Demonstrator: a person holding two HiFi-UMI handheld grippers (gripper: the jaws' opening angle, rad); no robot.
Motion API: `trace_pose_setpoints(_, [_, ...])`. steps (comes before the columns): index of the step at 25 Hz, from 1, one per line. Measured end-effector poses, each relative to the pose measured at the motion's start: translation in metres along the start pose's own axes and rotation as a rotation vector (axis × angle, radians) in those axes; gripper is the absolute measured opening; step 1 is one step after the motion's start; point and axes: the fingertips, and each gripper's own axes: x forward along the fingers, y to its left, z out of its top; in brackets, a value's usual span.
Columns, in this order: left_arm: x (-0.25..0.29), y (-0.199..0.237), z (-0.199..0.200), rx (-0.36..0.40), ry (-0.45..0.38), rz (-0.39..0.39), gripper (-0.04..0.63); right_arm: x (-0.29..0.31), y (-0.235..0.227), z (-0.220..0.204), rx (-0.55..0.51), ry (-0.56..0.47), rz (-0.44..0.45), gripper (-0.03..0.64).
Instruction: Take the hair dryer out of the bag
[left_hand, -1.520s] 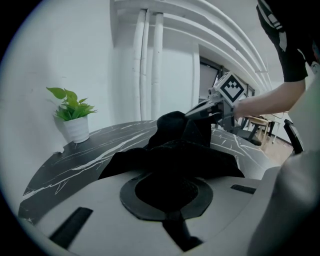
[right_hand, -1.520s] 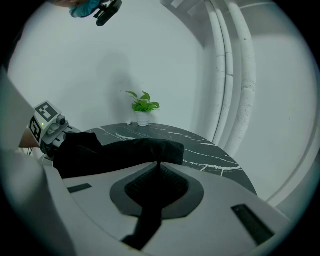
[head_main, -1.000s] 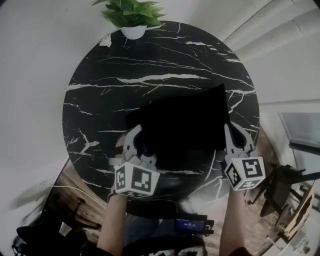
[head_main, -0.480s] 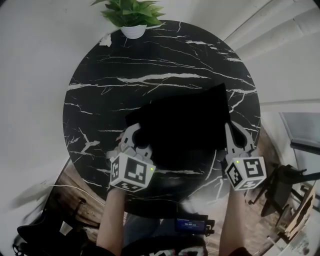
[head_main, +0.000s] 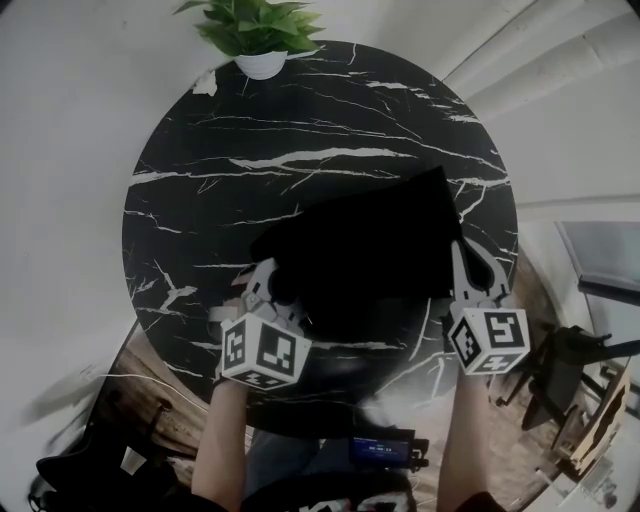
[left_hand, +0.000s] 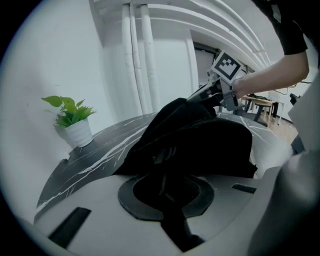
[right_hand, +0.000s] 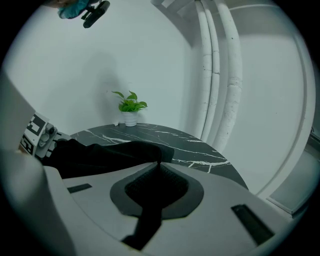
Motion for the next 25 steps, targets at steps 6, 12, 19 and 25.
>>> trace_pose_setpoints(6, [-0.01, -0.005, -0.006, -0.05, -0.005, -0.031, 0.035, 0.001, -0.012, -0.006, -0.013, 0.026, -0.035, 0.025])
trace_pose_setpoints(12, [-0.018, -0.01, -0.012, -0.094, -0.016, -0.068, 0.034, 0.007, -0.015, -0.014, -0.005, 0.042, -0.047, 0.025])
trace_pose_setpoints(19, [-0.035, -0.016, -0.021, -0.181, -0.035, -0.092, 0.034, 0.016, -0.012, -0.031, -0.028, 0.091, -0.051, 0.025])
trace_pose_setpoints(25, [-0.046, -0.022, -0.029, -0.211, -0.029, -0.096, 0.034, 0.022, -0.008, -0.042, -0.064, 0.131, -0.046, 0.025])
